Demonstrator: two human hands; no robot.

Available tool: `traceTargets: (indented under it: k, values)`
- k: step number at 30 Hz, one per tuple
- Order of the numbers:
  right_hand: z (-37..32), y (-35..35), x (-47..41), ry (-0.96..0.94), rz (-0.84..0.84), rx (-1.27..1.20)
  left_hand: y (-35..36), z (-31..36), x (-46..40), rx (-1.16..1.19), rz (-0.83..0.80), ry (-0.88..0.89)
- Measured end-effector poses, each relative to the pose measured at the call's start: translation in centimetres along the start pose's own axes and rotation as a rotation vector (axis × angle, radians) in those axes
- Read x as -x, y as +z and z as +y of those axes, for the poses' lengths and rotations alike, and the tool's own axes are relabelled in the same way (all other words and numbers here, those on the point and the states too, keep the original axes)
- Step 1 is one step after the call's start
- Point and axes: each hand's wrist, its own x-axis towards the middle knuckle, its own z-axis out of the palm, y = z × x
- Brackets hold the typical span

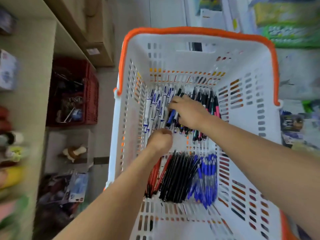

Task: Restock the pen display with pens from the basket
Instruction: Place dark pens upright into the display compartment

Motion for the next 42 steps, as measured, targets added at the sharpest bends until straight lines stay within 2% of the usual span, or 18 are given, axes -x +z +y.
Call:
traceTargets:
  k: [3, 10, 17, 24, 28, 33, 42]
  values:
    - [0.4, -0.1, 0.0, -0.044, -0.016, 0.044, -0.1, -0.1, -0.4, -0.077, -0.030, 0.041]
    - [1.2, -1.6, -0.6, -0.122, -0.071, 0.146, 0.9, -0.6, -0.5, 0.030, -0.073, 0.043]
    - [1.8, -1.7, 0.4, -0.123, -0.083, 0.214, 0.8, -1.1, -0.3, 0.019, -0.094, 0.068]
    - [1.5, -2.4, 2.0, -0.031, -0.124, 0.415, 1.3, -1.6, -0.9, -0.284, -0.136, 0.157]
    - [1.8, -1.9, 3.0, 0.000, -0.182, 0.357, 1.4, -2.3, -1.4, -0.332, -0.138, 0.127]
    - [1.8, -1.3, 3.4, 0.074, -0.174, 0.162, 1.7, -2.4, -1.8, -0.303, -0.104, 0.148]
    - [1.0, -0.6, 4.6, 0.071, -0.209, 0.193, 2.0, -2.5, -1.6, -0.459, -0.102, 0.215]
